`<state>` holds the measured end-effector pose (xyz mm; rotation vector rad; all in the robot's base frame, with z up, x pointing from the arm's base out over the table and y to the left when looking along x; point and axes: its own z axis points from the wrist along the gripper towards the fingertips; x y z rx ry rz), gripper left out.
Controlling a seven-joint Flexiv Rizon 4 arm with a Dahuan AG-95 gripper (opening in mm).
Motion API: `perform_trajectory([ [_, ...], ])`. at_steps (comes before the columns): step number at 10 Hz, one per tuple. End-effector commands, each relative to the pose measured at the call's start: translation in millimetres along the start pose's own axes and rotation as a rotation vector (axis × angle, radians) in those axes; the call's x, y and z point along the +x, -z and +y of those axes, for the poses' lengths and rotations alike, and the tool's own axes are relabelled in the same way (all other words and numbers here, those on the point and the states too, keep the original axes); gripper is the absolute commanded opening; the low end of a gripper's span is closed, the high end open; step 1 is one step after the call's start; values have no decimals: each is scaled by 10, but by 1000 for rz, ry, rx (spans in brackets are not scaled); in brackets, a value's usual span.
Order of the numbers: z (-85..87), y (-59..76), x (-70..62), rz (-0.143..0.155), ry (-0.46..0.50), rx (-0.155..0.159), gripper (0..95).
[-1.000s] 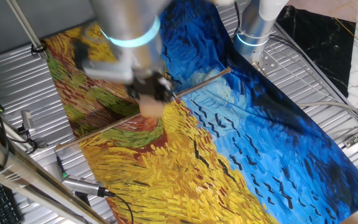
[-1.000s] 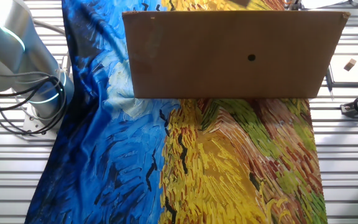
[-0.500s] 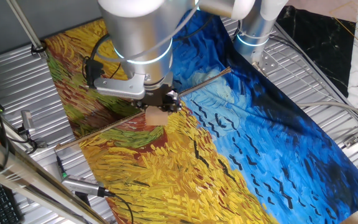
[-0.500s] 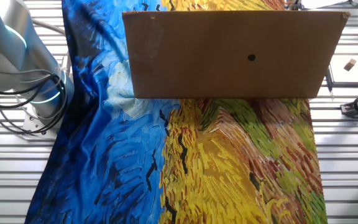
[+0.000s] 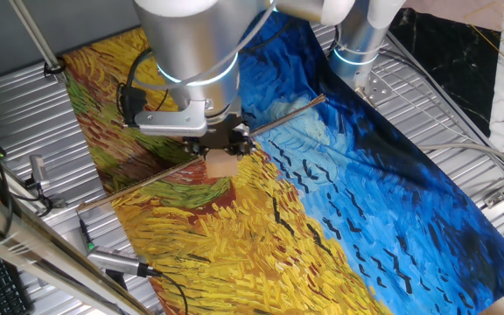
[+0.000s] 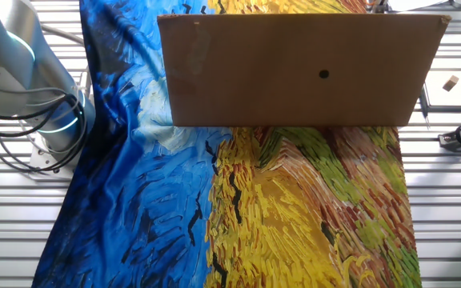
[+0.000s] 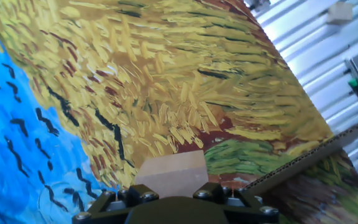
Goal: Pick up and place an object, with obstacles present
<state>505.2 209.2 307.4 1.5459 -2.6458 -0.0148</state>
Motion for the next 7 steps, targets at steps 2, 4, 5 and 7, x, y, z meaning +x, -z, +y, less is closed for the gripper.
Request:
perform_trajectory([
  [2,135,-20,-113,-9,-45,-4,0],
  [4,361,-153,-425,-15,-80,7,0],
  [5,508,-263,-652,-26,-99,18,0],
  [7,695,-402,-976,-27,-125,32,0],
])
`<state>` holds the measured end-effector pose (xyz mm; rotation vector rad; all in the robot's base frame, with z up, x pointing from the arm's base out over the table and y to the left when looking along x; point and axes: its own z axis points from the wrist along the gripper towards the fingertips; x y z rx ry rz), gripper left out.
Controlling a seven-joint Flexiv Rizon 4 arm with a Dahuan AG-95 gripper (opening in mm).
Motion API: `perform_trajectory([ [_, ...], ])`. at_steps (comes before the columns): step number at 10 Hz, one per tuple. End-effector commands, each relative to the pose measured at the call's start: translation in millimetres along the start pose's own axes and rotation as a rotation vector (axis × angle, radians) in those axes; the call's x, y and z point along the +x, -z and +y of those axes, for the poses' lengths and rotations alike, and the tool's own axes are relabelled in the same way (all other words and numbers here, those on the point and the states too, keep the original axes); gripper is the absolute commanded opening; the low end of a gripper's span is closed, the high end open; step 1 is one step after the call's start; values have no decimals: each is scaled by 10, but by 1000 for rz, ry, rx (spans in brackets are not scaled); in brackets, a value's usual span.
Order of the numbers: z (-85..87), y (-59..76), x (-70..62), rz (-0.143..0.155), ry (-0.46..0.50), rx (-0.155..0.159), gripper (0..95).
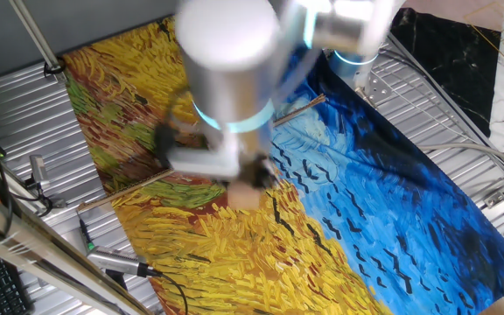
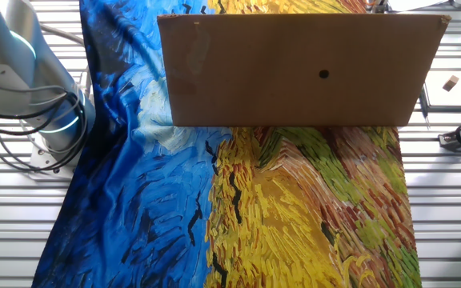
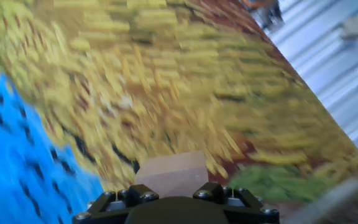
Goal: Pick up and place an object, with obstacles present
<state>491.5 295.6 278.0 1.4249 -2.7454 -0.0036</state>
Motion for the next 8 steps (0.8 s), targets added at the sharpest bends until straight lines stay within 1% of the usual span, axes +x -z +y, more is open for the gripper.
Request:
perform_trajectory([
  [1,288,-212,-388,3,-33,26,0],
  [2,331,-249,-434,8,-39,31,0],
  [3,445,-331,-527,5,-47,36,0],
  [5,543,-398,-584,11,-60,47,0],
  [6,545,-399,-587,10,-56,45,0],
  [8,545,-399,-587,-21,-66,18,0],
])
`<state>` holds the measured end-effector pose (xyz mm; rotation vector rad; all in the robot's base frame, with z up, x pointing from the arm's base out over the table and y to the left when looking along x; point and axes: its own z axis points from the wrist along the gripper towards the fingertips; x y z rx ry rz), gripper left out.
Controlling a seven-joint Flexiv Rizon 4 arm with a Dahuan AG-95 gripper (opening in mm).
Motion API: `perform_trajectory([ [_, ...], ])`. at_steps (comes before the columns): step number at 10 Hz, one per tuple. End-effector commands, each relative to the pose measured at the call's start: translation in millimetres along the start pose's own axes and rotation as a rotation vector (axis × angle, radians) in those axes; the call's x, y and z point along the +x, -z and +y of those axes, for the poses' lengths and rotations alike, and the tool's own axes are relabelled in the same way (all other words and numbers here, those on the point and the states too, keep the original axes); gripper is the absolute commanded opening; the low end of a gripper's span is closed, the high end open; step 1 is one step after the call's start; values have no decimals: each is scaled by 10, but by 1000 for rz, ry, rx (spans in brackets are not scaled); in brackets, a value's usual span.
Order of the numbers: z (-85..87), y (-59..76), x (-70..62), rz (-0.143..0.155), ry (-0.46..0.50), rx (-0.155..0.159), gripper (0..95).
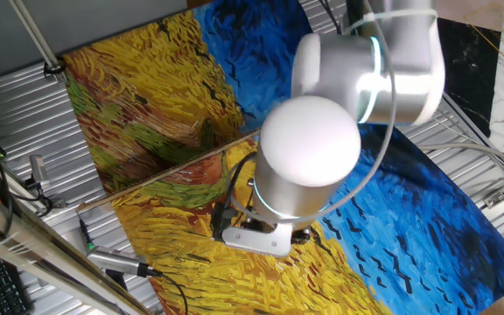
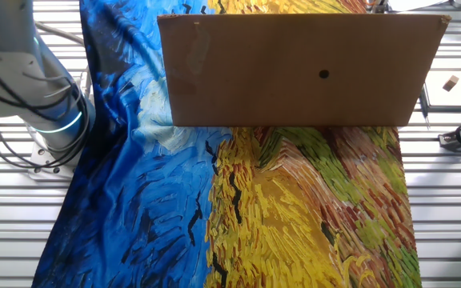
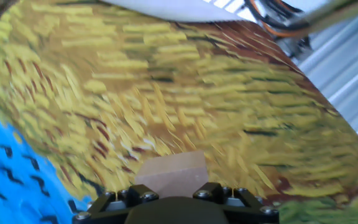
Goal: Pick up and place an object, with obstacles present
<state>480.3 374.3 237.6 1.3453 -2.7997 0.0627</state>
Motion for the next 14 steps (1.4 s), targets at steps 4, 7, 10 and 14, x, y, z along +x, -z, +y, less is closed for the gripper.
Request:
perform_trajectory([
  [4,10,-5,10,-36,60,-43,0],
  [7,-5,-50,10,-24,82,-40,0],
  [10,-120,-396,32,-28,101,-35,0],
  [14,-165,-703,39,-13,134,-21,0],
])
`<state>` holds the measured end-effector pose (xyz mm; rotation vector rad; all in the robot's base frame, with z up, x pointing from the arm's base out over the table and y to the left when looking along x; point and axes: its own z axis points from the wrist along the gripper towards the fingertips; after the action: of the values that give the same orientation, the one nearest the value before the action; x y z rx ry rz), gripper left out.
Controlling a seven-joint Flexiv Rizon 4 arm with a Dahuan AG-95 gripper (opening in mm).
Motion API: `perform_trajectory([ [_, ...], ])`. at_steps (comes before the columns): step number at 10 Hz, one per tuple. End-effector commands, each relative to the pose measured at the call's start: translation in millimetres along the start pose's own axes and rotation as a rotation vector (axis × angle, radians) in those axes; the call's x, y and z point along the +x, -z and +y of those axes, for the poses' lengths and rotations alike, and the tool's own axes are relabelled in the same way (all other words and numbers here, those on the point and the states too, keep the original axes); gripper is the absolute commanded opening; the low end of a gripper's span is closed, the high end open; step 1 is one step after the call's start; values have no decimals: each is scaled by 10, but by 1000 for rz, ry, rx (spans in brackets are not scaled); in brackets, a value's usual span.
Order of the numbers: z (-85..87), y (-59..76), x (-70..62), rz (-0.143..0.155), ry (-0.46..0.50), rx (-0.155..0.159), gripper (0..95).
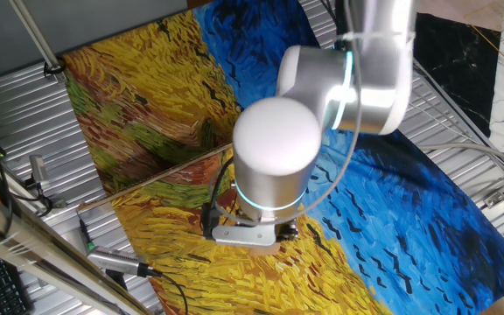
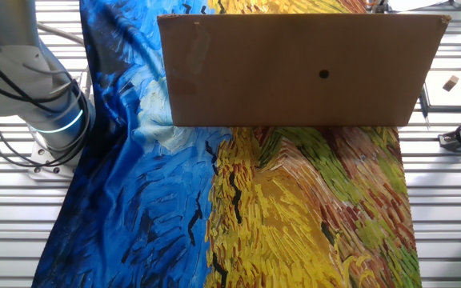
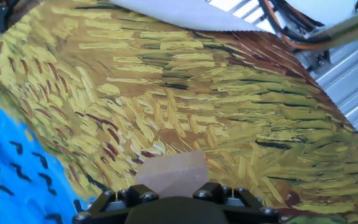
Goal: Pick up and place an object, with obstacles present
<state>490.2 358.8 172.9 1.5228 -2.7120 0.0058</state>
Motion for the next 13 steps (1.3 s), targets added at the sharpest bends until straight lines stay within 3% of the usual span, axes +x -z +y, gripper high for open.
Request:
perform_trajectory([
  [1,-4,-100,17,8,9,11,0],
  [4,25,-288,30,14,16,25,0],
  [6,31,-340,32,15,13,39,0],
  [8,31,-340,32,-11,6,34,0],
  [9,31,-340,32,-4,-3,37,0],
  [11,31,-340,32,11,-28,8,0],
  [13,31,-340,32,48,-33,-53,0],
])
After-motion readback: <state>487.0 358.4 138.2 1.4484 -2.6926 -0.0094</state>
